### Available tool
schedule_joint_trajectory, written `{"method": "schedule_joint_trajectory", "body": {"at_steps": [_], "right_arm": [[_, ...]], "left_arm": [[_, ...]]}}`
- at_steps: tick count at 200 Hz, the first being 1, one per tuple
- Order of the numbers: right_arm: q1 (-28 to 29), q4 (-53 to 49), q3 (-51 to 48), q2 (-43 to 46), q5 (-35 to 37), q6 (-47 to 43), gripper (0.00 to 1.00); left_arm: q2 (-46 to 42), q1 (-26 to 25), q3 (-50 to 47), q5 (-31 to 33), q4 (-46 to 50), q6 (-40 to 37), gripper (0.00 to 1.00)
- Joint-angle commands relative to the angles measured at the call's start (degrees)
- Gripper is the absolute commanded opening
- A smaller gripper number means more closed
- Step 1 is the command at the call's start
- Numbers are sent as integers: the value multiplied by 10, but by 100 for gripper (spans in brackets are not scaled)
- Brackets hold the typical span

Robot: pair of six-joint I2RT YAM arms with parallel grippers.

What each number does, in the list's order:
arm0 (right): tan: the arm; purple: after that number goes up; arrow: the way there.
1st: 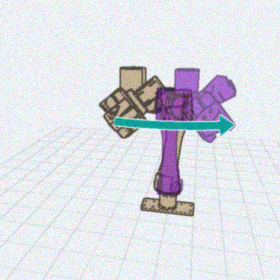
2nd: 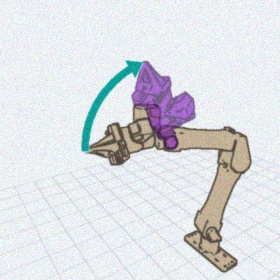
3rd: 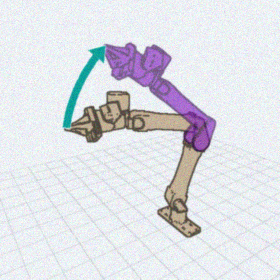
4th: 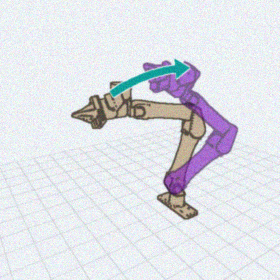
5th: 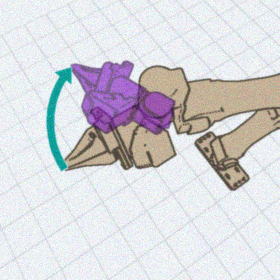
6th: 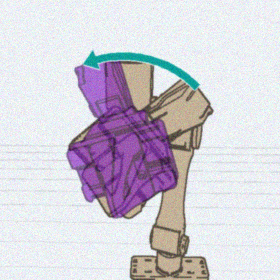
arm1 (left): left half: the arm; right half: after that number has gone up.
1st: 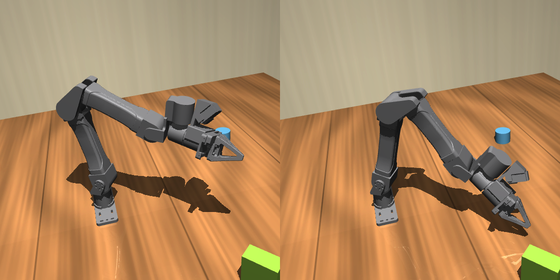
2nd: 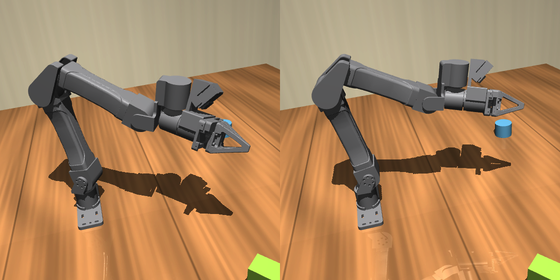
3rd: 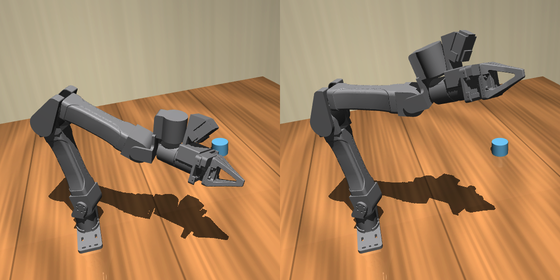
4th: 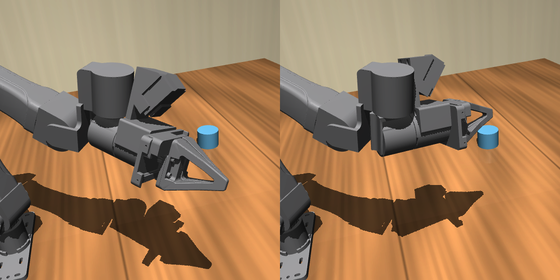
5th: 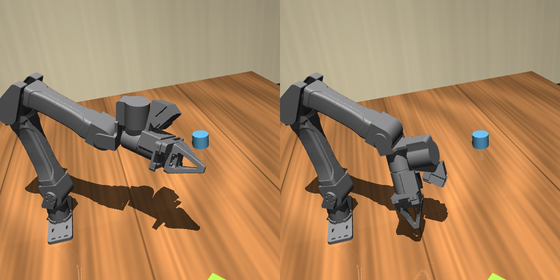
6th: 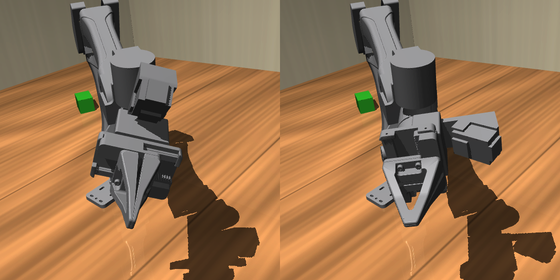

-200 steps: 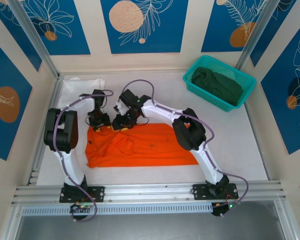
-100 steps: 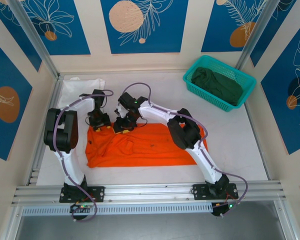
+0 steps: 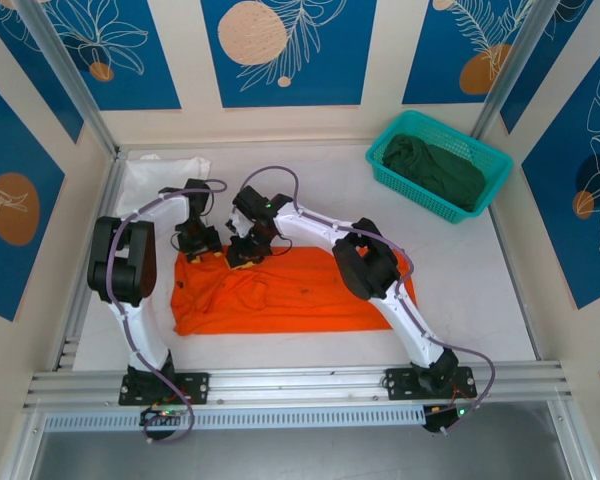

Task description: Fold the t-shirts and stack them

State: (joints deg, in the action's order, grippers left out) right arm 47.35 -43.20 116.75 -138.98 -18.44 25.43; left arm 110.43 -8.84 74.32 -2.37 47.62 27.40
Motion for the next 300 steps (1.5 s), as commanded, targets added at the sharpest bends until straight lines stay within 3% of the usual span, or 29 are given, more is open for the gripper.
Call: {"method": "schedule_joint_trajectory", "body": {"at_steps": [1, 28, 54, 79, 150, 183, 225, 259, 300], "right_arm": [[4, -18, 6, -9, -13, -6, 22], [5, -27, 5, -5, 2, -7, 18], [4, -28, -5, 6, 36, -6, 37], [6, -21, -10, 9, 42, -5, 42], [14, -3, -45, 33, 32, -13, 13], [19, 51, -131, 101, 17, -28, 9], [32, 110, -251, 192, 14, -55, 8], [42, 111, -294, 204, 24, -71, 10], [44, 121, -356, 223, 53, -79, 23]], "left_arm": [[16, 7, 2, -10, -4, -11, 48], [16, 6, 0, -9, -5, -11, 48], [14, 7, -1, -9, -7, -12, 50], [15, 6, -2, -11, -7, -11, 50], [15, 6, -2, -4, -7, -14, 51], [18, 6, -8, 9, -12, -15, 51], [20, 7, -8, 18, -15, -17, 51], [26, 6, -5, 23, -15, -21, 51], [29, 6, 3, 17, -13, -22, 51]]}}
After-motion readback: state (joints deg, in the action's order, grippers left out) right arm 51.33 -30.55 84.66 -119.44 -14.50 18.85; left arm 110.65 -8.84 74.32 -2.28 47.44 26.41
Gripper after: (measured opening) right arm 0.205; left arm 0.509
